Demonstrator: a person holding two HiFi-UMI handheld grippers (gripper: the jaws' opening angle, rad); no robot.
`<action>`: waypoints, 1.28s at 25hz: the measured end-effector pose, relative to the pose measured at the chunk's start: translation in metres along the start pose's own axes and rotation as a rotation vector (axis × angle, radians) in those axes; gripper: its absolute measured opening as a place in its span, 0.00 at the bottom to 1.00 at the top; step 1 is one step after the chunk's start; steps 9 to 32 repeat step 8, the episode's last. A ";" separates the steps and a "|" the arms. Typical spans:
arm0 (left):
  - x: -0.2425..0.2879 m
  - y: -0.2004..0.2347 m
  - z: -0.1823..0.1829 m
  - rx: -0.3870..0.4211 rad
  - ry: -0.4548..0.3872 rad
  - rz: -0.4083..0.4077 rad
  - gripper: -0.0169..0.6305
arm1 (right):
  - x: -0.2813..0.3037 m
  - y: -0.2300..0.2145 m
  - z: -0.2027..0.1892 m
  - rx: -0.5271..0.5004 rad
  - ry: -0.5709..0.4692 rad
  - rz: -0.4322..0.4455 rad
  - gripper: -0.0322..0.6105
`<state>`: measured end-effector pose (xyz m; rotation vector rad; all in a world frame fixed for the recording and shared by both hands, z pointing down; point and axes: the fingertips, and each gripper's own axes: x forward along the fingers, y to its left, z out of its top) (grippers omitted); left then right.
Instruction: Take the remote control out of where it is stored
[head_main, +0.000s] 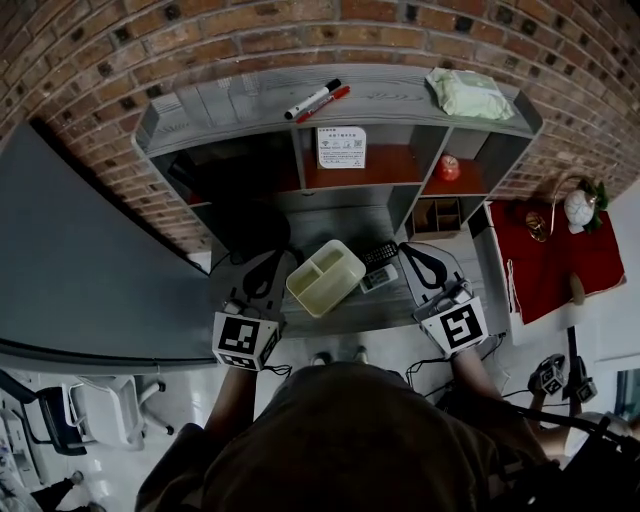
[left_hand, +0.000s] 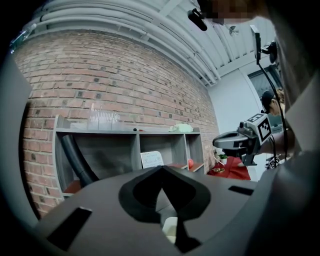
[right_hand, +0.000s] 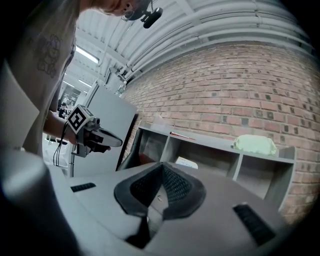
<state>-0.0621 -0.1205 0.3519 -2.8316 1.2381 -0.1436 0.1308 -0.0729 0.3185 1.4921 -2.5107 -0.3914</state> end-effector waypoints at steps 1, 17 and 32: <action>-0.002 0.001 -0.002 -0.004 0.001 0.001 0.04 | 0.001 0.002 0.001 -0.003 0.001 0.003 0.07; -0.015 0.005 0.001 -0.013 -0.008 -0.001 0.04 | 0.007 0.018 0.008 -0.007 -0.005 0.034 0.07; -0.015 0.005 0.001 -0.013 -0.008 -0.001 0.04 | 0.007 0.018 0.008 -0.007 -0.005 0.034 0.07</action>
